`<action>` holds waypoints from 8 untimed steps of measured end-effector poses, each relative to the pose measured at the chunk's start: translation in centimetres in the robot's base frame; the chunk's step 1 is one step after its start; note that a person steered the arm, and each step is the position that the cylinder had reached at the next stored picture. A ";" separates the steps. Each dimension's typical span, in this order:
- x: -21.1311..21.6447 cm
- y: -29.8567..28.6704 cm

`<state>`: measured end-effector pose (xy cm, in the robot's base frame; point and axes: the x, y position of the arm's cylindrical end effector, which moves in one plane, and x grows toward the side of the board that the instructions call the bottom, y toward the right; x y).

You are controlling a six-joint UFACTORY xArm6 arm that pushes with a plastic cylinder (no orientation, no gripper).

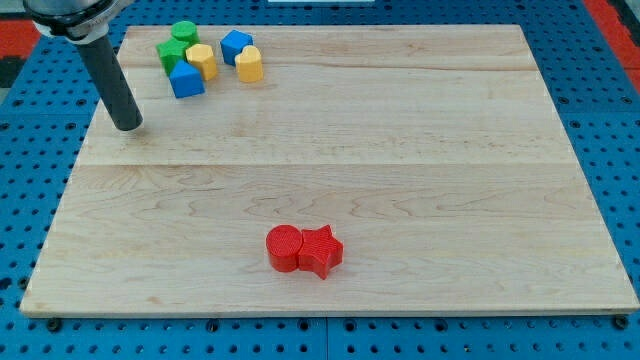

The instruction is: Point at the green star

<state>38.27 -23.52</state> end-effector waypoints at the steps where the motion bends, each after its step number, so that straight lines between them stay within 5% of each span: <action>1: 0.0 0.0; 6: -1.3 -3.6; 8: -5.9 -6.9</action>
<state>32.38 -30.44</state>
